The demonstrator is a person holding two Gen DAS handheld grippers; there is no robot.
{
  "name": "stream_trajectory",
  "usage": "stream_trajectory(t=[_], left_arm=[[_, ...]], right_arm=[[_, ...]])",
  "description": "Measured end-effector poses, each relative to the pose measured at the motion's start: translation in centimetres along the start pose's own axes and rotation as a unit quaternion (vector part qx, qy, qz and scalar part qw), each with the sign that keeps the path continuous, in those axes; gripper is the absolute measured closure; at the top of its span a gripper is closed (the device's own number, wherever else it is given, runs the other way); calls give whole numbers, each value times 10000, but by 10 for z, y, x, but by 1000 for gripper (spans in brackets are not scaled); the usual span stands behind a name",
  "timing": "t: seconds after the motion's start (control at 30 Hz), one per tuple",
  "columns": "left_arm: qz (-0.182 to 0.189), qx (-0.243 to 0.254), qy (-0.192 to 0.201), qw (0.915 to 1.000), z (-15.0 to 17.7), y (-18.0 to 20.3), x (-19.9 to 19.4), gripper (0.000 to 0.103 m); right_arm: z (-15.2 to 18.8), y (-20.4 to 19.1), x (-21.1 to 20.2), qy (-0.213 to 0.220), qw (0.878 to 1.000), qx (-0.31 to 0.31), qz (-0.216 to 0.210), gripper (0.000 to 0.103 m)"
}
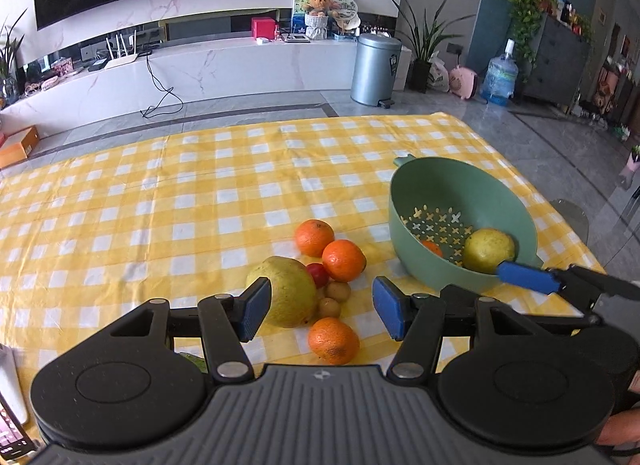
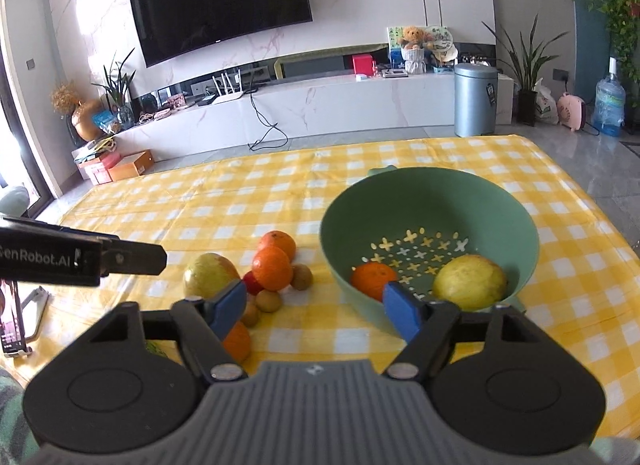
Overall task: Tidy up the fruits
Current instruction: 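Withdraw both tools from the colander back toward the fruit pile, then grasp another tangerine with the right tool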
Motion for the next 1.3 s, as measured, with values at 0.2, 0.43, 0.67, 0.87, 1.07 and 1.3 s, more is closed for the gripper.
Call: stream_trajectory(t=[0.2, 0.43, 0.67, 0.87, 1.07, 1.3], left_arm=[[92, -210, 124, 9997, 5, -18, 3, 35], [180, -410, -174, 9988, 12, -36, 22, 40], [111, -463, -445, 9979, 24, -47, 44, 40], [26, -525, -536, 9972, 31, -54, 48, 40], [22, -612, -538, 9967, 30, -58, 51, 40], [72, -577, -564, 9967, 32, -56, 58, 40]], right_arm=[[4, -17, 15, 18, 9994, -316, -138, 50], [12, -28, 40, -235, 9980, -535, -223, 58], [15, -36, 62, -489, 9954, -400, -717, 59], [17, -42, 82, -746, 9912, -106, -1088, 59], [21, -40, 97, -970, 9864, 280, -1300, 58], [25, -36, 111, -1177, 9766, 697, -1663, 58]])
Point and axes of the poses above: each gripper's, at about its wrist camera, not at the fingertips, and x roughly the way its jaws point, y to its right, z to its underside, the point moved 1 cm from there along x, roughly the way its jaws point, and after that the axes turned 8 degrees about -x, right-handed, at the moved point
